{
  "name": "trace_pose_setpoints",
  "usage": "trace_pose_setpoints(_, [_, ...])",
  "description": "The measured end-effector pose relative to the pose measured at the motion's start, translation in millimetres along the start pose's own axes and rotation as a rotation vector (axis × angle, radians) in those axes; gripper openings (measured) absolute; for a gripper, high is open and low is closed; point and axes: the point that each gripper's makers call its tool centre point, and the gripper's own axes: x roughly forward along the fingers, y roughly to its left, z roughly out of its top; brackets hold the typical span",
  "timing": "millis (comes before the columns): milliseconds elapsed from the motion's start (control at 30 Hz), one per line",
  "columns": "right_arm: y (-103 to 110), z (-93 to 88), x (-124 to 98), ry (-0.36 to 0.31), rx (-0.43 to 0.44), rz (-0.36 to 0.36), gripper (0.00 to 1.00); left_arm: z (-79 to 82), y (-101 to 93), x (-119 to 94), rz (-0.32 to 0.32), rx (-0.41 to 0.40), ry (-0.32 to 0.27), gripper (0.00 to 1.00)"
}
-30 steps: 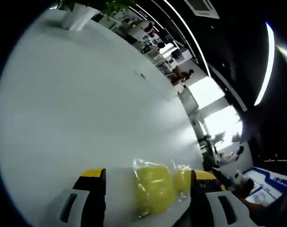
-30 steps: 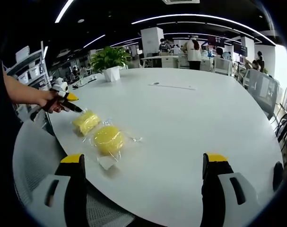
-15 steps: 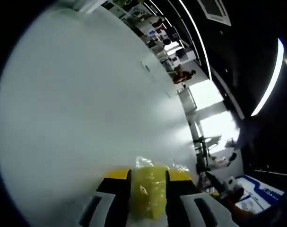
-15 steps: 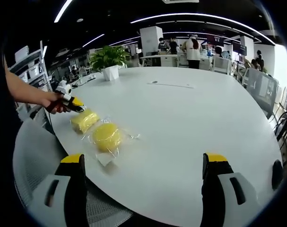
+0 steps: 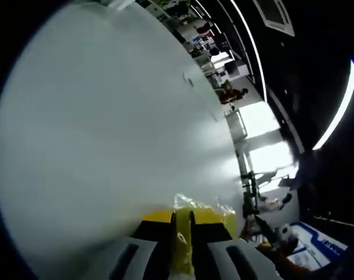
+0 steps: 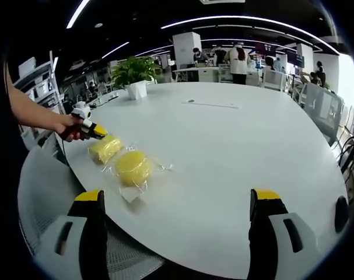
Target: Compare the silicone blocks by pressing each to a similar depth, holding the contact briefly, and releasing to observe deformation and rebound differences across the visible hardness samples.
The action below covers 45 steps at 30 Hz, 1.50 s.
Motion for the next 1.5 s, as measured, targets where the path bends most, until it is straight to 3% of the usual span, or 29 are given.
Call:
trace_pose_setpoints(167, [-4, -3.4, -3, -0.002, 0.011, -0.014, 0.97, 1.5, 0.0, 2, 0.015, 0.045, -0.004, 0.0])
trace_pose_setpoints(567, [0, -5.2, 0, -0.011, 0.027, -0.018, 0.97, -6.7, -2.9, -3, 0.026, -0.023, 0.0, 0.0])
trace_pose_setpoints(633, [-2, -5.9, 1, -0.015, 0.035, -0.019, 0.97, -5.5, -10.1, -5, 0.0, -0.037, -0.011, 0.0])
trace_pose_setpoints(833, [0, 0.2, 1, -0.022, 0.029, -0.015, 0.97, 3.1, -32.3, -11, -0.051, 0.018, -0.063, 0.0])
trace_pose_setpoints(1500, [4, 25.3, -2, -0.072, -0.001, 0.006, 0.97, 26.2, -97.2, -27, -0.203, 0.158, -0.144, 0.0])
